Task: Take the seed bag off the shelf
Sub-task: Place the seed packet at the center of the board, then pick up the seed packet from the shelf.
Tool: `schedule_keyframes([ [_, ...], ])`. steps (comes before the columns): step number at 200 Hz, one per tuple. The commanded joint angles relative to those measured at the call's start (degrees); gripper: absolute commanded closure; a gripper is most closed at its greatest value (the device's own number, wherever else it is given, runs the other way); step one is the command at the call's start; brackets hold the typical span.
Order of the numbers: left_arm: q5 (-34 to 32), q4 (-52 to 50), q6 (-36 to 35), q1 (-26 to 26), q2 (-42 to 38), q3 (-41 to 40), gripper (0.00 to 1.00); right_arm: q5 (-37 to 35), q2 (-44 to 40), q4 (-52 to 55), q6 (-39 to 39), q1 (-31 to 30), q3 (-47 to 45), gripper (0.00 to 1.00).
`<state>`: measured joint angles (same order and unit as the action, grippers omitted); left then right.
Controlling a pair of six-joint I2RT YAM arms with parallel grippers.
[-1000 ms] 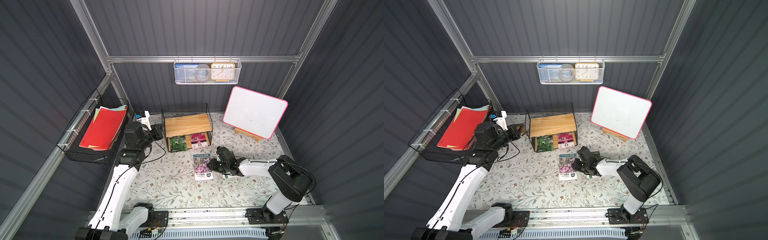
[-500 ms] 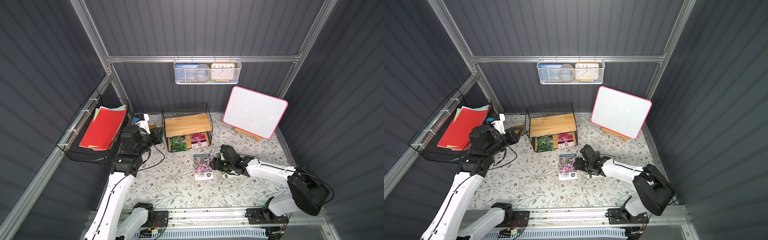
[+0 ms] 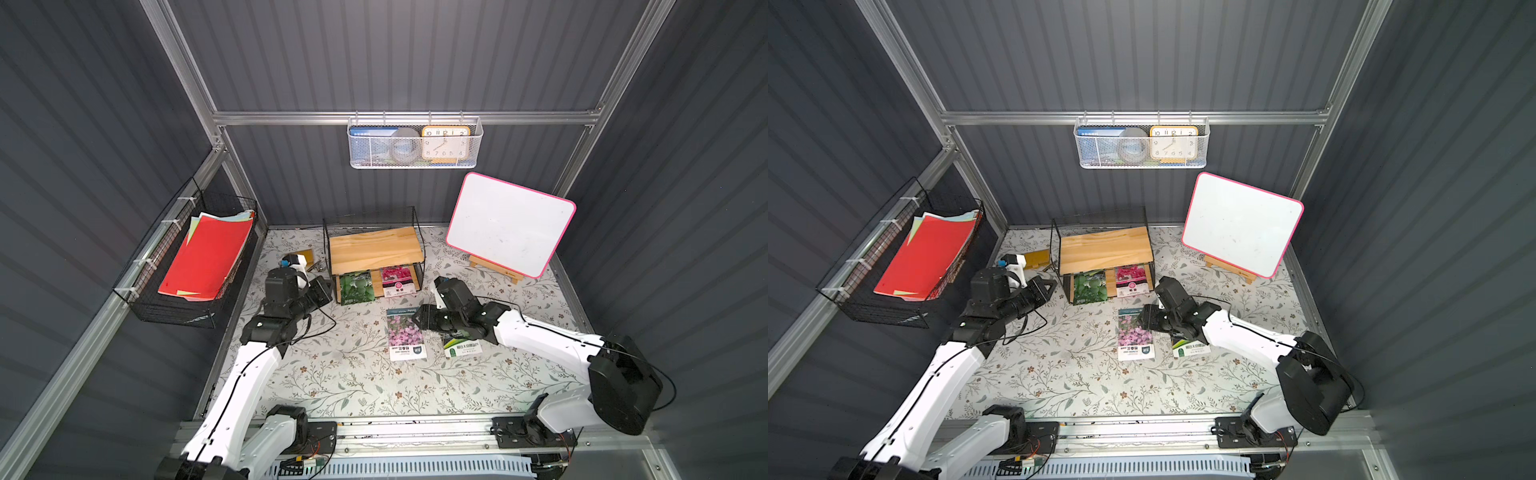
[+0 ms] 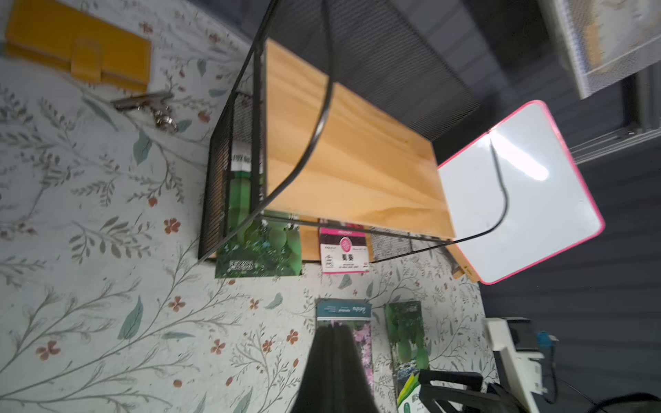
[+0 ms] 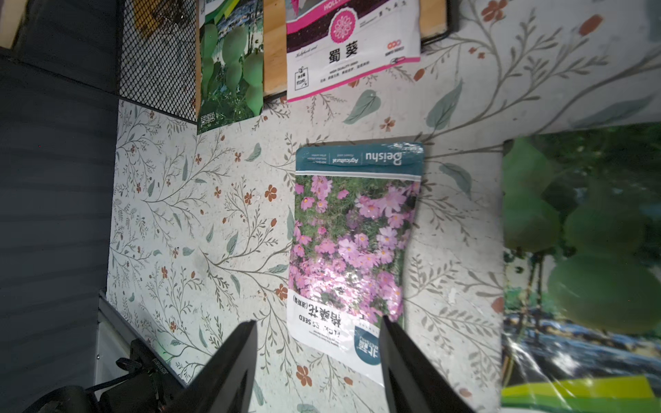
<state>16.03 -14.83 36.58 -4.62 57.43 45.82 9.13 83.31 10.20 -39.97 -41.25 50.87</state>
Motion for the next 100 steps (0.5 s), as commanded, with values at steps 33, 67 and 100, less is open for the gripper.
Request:
schedule_keyframes([
  [33,-2.2,14.2,5.9,-0.3,3.3,-5.0,1.0,1.3,6.3,-9.0,-3.3,-2.5,3.7,0.44],
  [67,-3.0,12.5,7.7,-0.3,1.3,-7.2,1.0,-1.6,9.5,-14.9,-8.7,-3.1,3.7,0.45],
  [100,-1.7,13.2,9.1,-0.3,0.4,-9.9,1.0,-6.8,12.8,-21.3,-17.2,-3.3,3.0,0.45],
])
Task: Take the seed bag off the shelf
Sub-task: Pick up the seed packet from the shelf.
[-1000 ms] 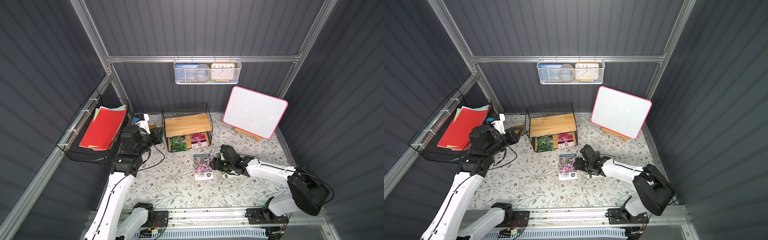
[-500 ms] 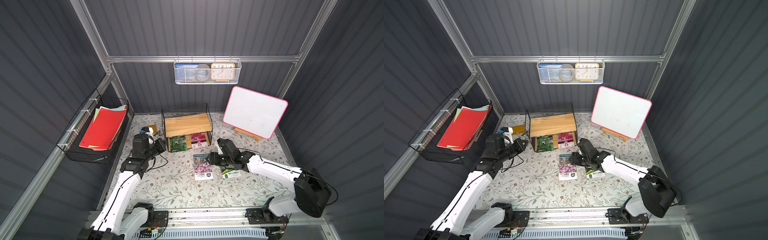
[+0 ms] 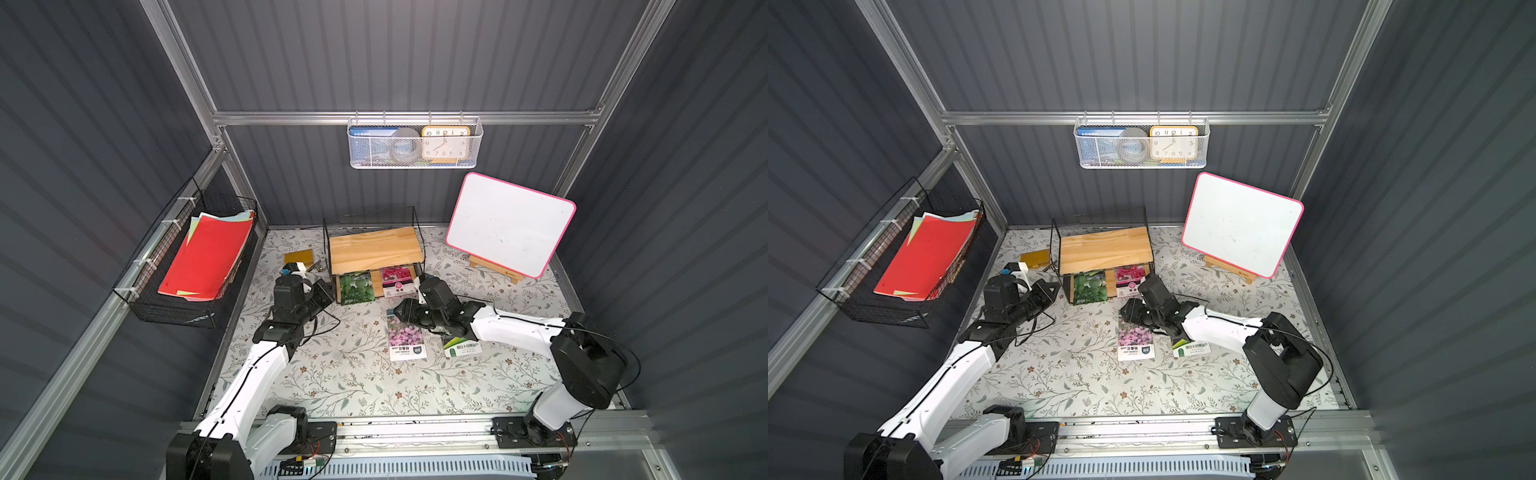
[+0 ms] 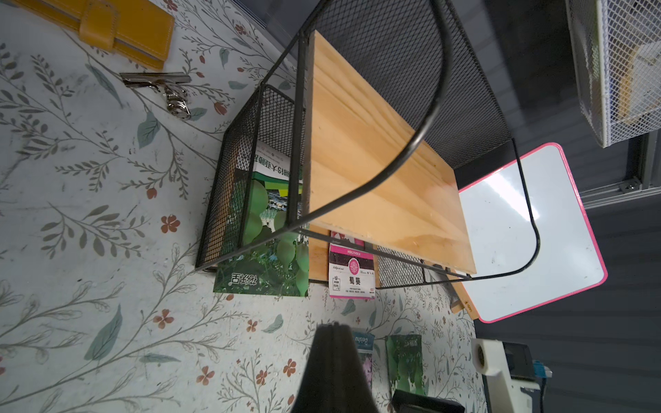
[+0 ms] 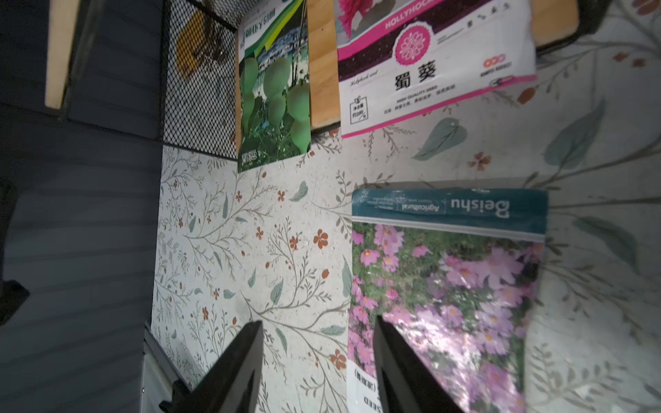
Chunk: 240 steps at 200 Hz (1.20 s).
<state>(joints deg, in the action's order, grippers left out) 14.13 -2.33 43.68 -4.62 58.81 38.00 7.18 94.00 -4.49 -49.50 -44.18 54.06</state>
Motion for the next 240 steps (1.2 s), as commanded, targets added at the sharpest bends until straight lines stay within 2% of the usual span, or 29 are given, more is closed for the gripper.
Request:
schedule_keyframes([
  [1,0.2,0.7,1.9,-0.3,-1.0,-2.2,1.0,-5.0,2.3,-6.8,-7.9,-0.3,-0.2,0.45],
  [21,0.1,0.8,2.2,-0.3,-1.9,-2.3,1.0,-7.7,4.3,-10.1,-12.5,-0.4,-0.2,0.45],
  [75,0.9,0.0,0.5,-0.3,-1.2,-0.4,1.0,-13.6,7.4,-10.7,-21.3,-0.5,0.9,0.45],
  [129,0.8,-0.8,-2.0,-0.3,0.3,0.3,1.0,-16.6,10.6,-10.7,-23.4,-0.4,3.4,0.45],
  [144,1.0,-0.8,-2.6,-0.3,0.3,0.1,0.96,-16.8,11.7,-10.9,-24.3,-0.5,3.9,0.45],
  [175,6.5,2.2,-4.3,-0.3,-0.2,-1.6,0.92,-17.8,13.4,-11.2,-25.1,-0.2,4.8,0.45],
  [200,13.6,3.5,-4.9,-0.3,-0.4,-3.2,0.9,-17.9,14.7,-10.6,-24.7,0.2,6.2,0.45],
  [240,18.1,-0.6,-5.0,-0.4,-4.6,-4.3,0.84,-17.9,16.9,-10.6,-24.2,1.1,8.7,0.45],
])
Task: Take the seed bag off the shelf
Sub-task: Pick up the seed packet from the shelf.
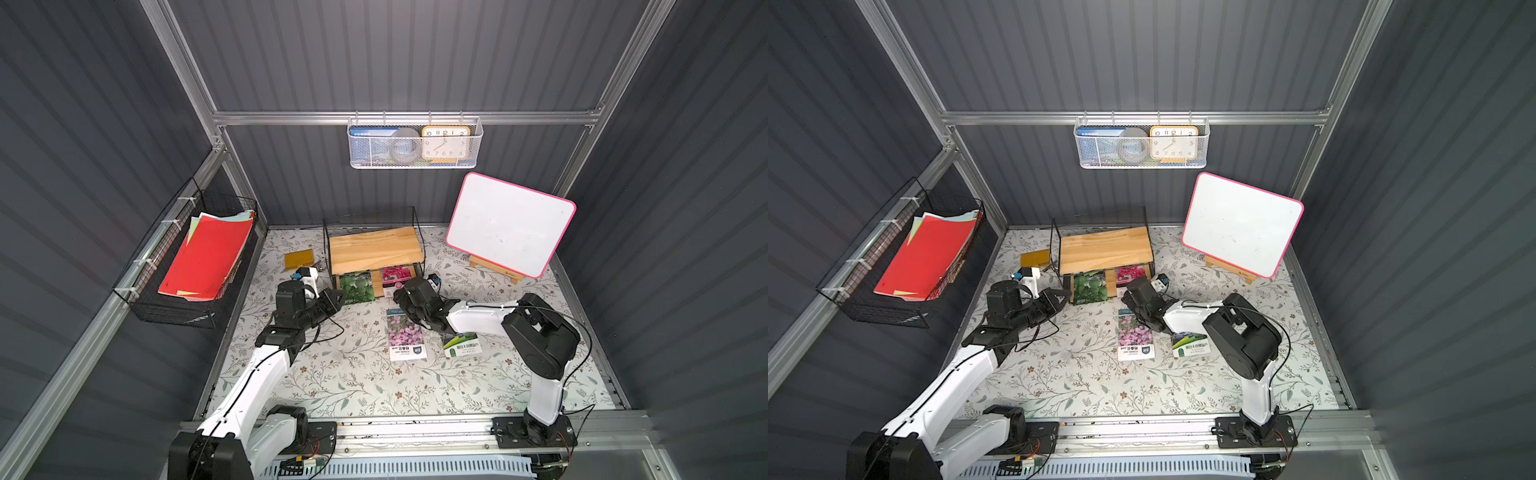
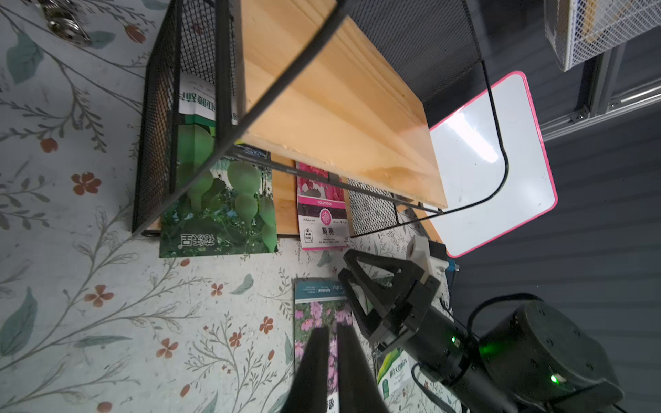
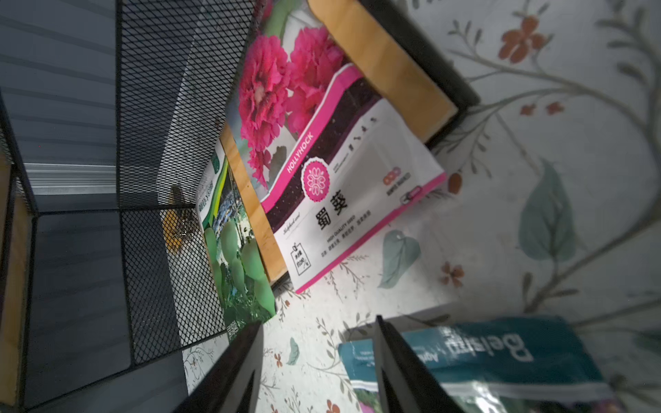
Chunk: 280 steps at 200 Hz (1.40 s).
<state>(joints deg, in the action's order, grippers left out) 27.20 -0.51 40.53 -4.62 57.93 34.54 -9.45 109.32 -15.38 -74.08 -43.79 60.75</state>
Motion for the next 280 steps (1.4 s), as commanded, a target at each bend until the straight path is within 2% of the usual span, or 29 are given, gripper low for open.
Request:
schedule_keyframes([
  [1,5.1,-2.6,-1.8,-0.4,-3.9,-0.8,0.84,-1.3,1.6,0.3,0.4,0.8,2.1,0.45],
  [23,6.5,-6.5,-2.6,-0.4,-7.5,-0.4,0.77,-1.0,2.9,0.3,0.2,1.3,2.8,0.45],
  [41,8.4,-6.9,-1.4,-0.5,-9.3,-0.7,0.61,-0.7,3.7,0.1,-0.5,1.6,2.8,0.45],
  [62,8.2,-7.7,-1.2,-0.5,-9.8,-1.0,0.49,-0.3,4.0,-0.2,-0.9,1.6,2.5,0.45],
  [136,7.5,-6.0,-1.0,-0.5,-8.1,-2.1,0.49,-0.8,5.0,-0.1,-0.9,1.8,3.4,0.46],
  [280,7.5,-4.7,-1.5,-0.5,-5.7,-2.2,0.49,-2.5,7.2,-2.7,-0.6,2.2,4.7,0.65],
])
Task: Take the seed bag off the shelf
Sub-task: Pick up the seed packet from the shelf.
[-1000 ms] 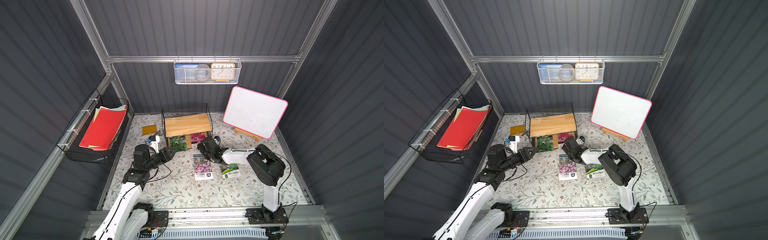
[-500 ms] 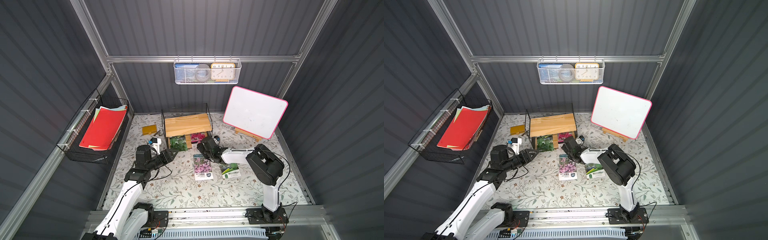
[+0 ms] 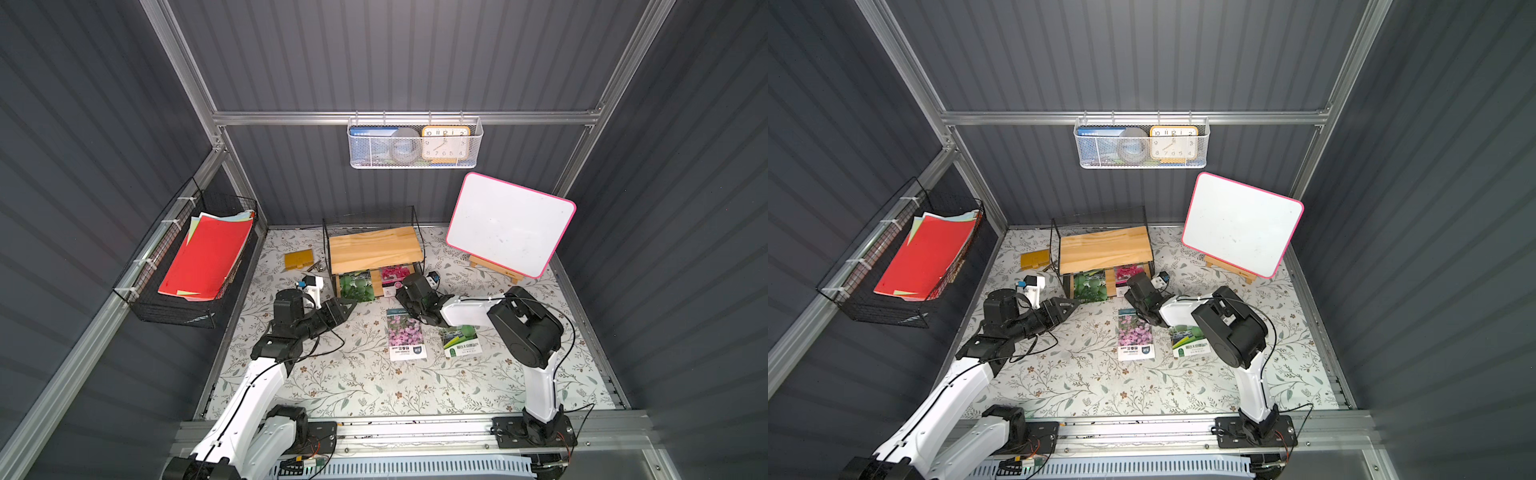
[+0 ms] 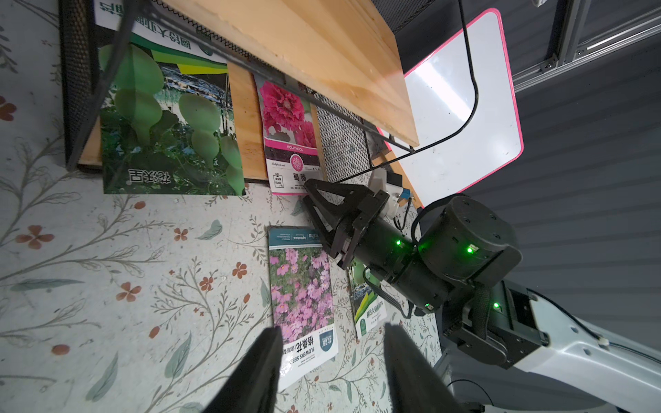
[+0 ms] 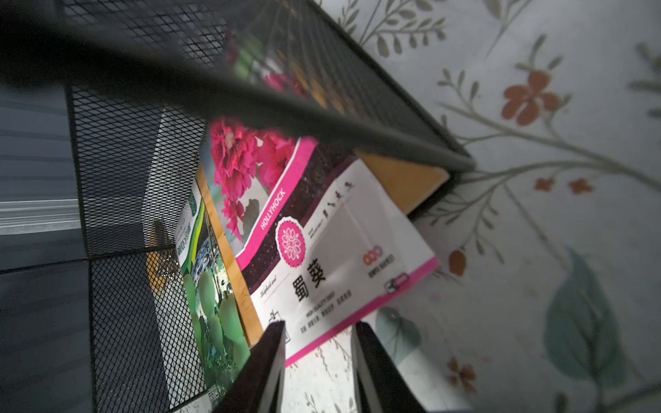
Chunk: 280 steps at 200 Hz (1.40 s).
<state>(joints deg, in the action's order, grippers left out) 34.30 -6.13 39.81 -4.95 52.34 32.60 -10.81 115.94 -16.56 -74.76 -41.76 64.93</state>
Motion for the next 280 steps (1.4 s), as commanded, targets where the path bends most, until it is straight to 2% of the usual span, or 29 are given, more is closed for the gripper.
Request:
schedule_keyframes([
  [1,0.5,0.9,-0.8,-0.1,-0.1,-0.3,0.49,-1.0,0.6,-1.5,0.0,0.2,0.6,0.65],
  [150,0.2,1.5,-0.8,-0.1,0.6,-0.5,0.5,-0.4,-2.0,-2.3,0.5,0.6,0.9,0.68],
  [180,0.3,1.6,-0.7,-0.1,0.6,-0.6,0.5,-0.5,-1.5,-2.5,0.6,0.8,1.1,0.75],
  [280,1.5,2.0,-0.6,-0.2,0.3,-1.0,0.5,-2.9,0.0,-4.6,0.1,0.9,1.9,0.88],
])
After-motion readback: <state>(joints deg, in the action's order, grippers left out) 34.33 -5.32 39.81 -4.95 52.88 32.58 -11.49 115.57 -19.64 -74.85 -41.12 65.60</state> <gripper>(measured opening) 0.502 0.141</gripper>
